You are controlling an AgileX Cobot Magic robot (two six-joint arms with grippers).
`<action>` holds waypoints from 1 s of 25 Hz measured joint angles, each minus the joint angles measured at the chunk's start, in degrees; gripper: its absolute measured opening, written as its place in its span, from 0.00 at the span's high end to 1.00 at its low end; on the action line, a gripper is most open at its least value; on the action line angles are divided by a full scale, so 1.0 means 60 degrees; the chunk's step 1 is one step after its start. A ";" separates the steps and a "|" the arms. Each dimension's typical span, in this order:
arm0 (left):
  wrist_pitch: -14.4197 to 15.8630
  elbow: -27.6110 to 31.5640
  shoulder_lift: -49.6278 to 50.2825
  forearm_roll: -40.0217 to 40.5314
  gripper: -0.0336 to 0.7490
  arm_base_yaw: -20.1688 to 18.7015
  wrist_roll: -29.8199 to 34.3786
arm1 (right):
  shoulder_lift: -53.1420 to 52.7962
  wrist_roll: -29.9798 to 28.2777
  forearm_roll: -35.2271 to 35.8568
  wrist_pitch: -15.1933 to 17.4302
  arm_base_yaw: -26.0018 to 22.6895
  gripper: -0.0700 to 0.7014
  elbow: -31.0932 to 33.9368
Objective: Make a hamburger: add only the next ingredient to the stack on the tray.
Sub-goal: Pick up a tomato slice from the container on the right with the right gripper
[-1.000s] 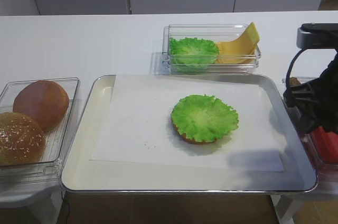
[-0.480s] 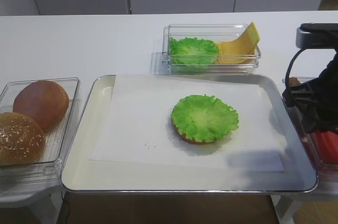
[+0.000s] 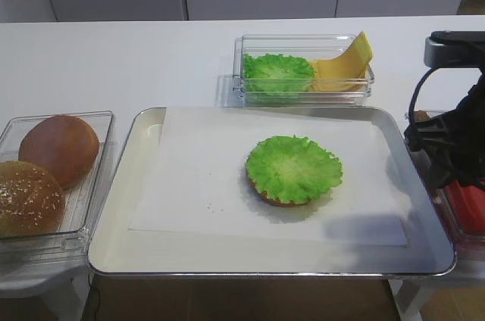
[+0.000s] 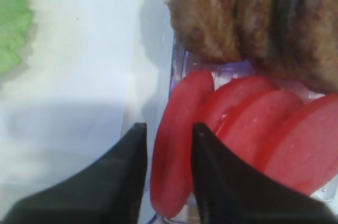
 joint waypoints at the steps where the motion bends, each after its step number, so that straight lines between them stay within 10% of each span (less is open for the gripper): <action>1: 0.0000 0.0000 0.0000 0.0000 0.41 0.0000 0.0000 | 0.0004 0.0000 0.0000 0.0000 0.0000 0.62 0.0000; 25: 0.0000 0.0000 0.0000 0.0000 0.41 0.0000 0.0000 | -0.0354 0.0000 -0.0104 0.0162 0.0000 0.83 -0.0077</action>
